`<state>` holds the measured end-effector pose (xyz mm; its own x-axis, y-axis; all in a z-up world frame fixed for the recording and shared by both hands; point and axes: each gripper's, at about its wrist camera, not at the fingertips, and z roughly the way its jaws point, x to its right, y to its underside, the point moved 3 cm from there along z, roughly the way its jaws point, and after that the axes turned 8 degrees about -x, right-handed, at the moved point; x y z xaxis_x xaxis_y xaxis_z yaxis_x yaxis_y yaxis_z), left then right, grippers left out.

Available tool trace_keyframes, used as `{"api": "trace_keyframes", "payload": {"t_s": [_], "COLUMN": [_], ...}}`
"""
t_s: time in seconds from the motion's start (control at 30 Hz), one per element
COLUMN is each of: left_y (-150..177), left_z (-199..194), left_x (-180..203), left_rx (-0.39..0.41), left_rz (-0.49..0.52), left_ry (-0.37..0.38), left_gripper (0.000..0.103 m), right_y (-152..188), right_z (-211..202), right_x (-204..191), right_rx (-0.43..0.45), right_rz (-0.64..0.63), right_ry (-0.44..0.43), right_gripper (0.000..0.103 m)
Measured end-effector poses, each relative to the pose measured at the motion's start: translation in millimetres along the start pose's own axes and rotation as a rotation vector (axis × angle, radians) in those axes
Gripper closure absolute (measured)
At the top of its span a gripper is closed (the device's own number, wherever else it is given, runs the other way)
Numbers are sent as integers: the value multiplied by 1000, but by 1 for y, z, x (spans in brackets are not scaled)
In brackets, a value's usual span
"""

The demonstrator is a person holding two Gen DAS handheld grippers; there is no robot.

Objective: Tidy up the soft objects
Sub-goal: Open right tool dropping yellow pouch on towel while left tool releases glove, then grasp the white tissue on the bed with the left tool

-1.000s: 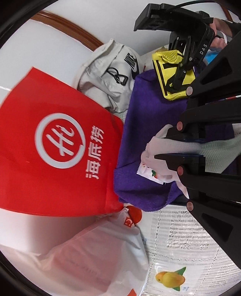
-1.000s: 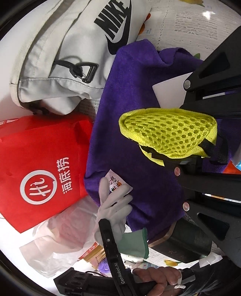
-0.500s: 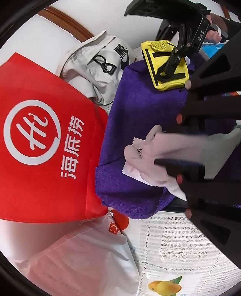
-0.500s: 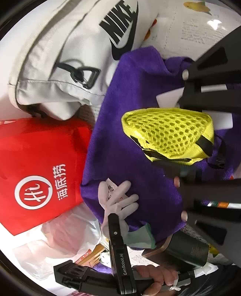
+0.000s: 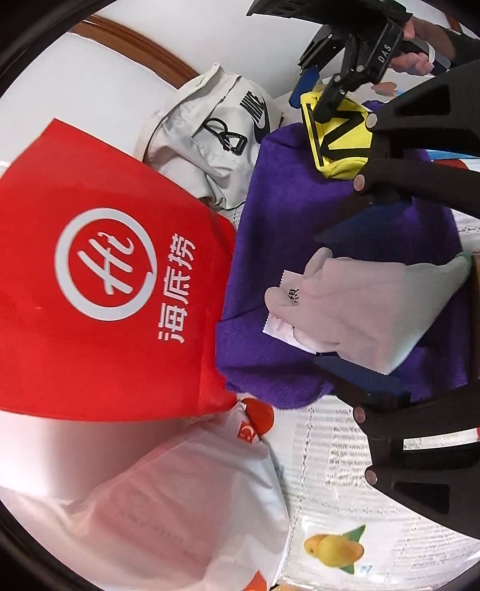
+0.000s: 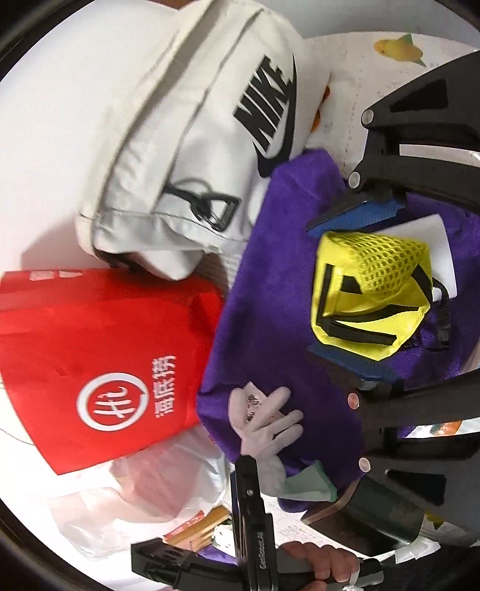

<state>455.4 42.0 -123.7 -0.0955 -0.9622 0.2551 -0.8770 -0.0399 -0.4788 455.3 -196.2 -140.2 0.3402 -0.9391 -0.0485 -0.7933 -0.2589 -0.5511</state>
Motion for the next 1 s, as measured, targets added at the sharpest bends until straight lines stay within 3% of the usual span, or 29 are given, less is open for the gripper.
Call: {"api": "trace_keyframes", "payload": {"t_s": [0.2,0.3,0.5,0.73,1.0], "left_y": [10,22,54,110,170], "left_z": [-23,-42,-77,-106,-119], "left_x": [0,-3,-4,-2,5], "left_rx": [19,31,47,47,21], "left_rz": [-4,-7,-9,-12,-15], "left_ry": [-9,-17,-22,-5,-4], "left_gripper": [39,39,38,34,34], "right_y": [2,6,26,77,136], "right_z": [-24,-42,-81,-128,-152], "right_x": [-2,-3,-7,-25,-42], "right_rx": [37,65,104,142,124], "right_rz": [7,16,46,67,89], "right_ry": [26,40,40,21,-5], "right_gripper": [40,33,33,33,33]}}
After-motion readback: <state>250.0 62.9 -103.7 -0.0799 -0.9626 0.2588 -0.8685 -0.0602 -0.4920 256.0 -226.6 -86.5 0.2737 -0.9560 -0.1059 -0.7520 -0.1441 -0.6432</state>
